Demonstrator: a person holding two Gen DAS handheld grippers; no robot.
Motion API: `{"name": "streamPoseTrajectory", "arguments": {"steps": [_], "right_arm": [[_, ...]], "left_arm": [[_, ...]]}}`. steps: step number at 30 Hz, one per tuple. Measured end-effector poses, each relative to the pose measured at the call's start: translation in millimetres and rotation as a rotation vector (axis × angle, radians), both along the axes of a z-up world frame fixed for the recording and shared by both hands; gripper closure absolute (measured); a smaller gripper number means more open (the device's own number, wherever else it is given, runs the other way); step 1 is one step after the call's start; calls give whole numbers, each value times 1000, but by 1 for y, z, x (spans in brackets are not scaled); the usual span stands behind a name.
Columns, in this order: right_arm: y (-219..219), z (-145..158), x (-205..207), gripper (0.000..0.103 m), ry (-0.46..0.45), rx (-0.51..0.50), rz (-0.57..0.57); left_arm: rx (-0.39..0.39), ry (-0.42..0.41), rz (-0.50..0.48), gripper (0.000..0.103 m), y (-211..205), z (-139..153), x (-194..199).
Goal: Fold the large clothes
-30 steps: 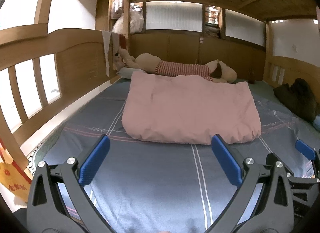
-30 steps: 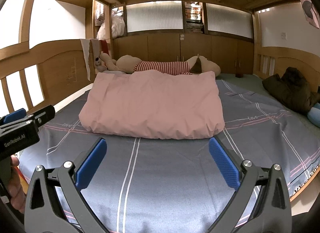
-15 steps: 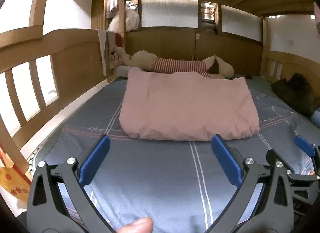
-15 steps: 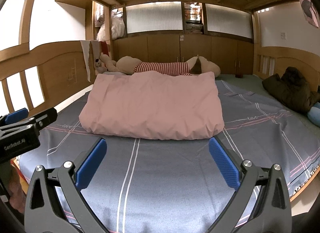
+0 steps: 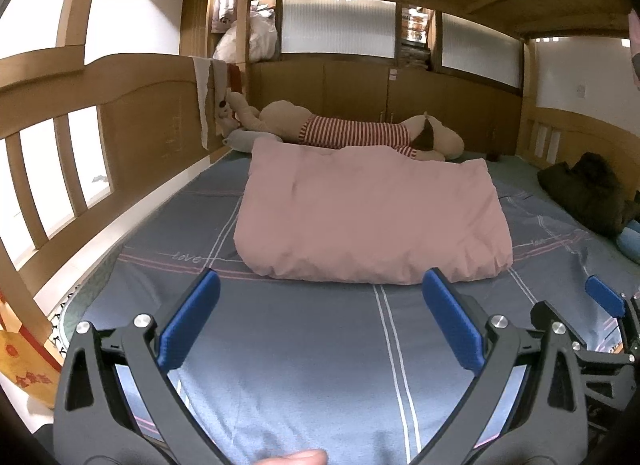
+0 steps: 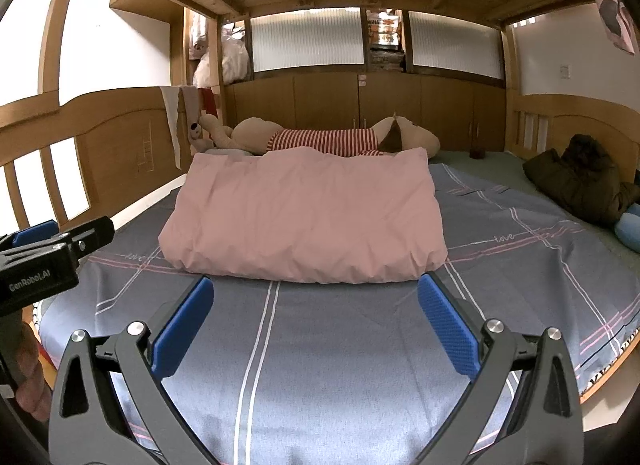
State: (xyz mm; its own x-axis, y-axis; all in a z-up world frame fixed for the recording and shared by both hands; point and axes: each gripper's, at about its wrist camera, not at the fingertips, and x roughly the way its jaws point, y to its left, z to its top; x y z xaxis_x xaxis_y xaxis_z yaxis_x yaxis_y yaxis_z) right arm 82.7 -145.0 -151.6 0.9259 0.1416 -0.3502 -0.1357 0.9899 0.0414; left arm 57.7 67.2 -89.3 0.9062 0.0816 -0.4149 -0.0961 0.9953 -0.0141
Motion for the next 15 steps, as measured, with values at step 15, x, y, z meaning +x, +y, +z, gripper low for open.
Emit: {"name": "streamPoseTrajectory", "arguments": {"steps": [15], "right_arm": [[0, -1, 0, 1, 2, -1, 0]], "left_arm": [[-11, -3, -2, 2, 4, 0, 1]]}}
